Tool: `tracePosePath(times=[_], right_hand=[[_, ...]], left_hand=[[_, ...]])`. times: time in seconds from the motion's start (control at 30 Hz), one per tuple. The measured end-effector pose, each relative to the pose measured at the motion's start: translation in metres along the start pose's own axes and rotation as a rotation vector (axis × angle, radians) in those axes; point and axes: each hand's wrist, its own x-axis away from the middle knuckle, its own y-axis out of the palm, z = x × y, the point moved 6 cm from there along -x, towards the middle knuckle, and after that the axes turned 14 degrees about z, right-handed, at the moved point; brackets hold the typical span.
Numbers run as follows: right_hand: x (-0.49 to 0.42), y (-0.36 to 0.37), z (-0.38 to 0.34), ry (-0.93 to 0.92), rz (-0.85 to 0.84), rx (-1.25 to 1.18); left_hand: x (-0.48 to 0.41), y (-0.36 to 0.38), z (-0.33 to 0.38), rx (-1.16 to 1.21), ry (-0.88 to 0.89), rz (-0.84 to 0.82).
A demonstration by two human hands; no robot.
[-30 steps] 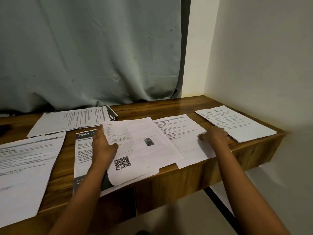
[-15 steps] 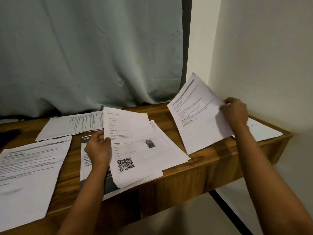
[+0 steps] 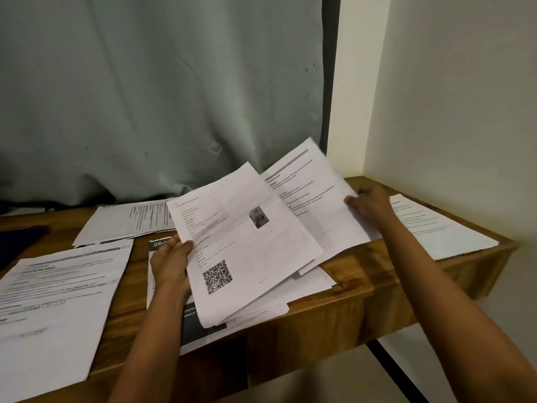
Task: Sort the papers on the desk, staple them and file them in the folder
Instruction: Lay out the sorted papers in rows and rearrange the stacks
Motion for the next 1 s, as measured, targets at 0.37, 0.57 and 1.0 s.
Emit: tracePosePath(times=[0.37, 0.57, 1.0], right_hand=[[0.074, 0.084, -0.015, -0.008, -0.394, 0.199], [0.093, 0.107, -0.013, -0.075, -0.45, 0.303], [0.094, 0.108, -0.014, 0.015, -0.416, 0.336]], left_hand=[[0.031, 0.015, 0.012, -0.601, 0.688, 0.014], [0.024, 0.025, -0.006, -0.925, 0.691, -0.072], [0.008, 0.053, -0.013, -0.852, 0.311, -0.171]])
